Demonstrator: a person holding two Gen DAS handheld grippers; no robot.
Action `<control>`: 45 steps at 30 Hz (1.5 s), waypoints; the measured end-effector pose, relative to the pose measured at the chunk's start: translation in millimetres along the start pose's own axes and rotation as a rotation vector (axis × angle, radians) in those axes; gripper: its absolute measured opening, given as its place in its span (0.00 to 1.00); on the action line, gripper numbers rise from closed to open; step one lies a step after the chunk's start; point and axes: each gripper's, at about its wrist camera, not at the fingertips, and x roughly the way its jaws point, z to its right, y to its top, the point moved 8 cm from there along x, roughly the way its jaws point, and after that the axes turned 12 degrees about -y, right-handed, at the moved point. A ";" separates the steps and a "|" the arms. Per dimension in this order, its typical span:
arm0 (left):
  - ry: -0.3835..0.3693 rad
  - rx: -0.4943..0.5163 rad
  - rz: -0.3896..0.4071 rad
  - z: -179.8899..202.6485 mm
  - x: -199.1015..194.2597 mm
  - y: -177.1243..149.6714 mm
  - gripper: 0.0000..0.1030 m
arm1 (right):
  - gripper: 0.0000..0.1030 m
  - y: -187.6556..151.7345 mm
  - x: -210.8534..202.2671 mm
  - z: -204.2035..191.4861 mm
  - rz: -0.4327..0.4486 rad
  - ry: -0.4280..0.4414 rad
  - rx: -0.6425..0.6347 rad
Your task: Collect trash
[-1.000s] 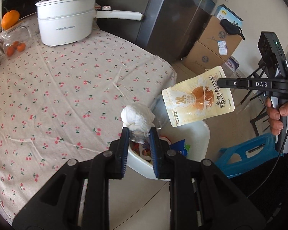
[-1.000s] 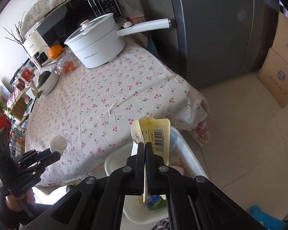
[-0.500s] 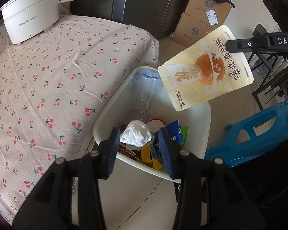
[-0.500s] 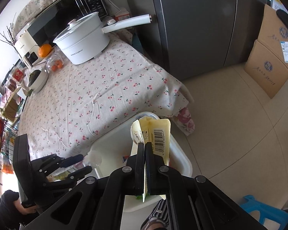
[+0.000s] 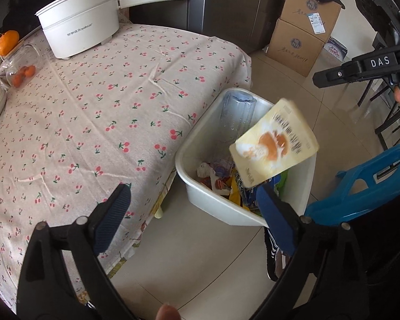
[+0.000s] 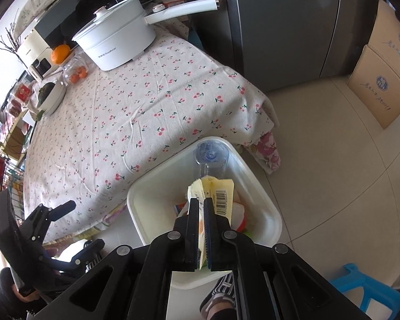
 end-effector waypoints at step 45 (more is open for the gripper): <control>0.226 -0.217 0.258 -25.6 -114.1 -42.8 0.99 | 1.00 -68.8 -63.2 -61.5 0.430 -0.220 -0.001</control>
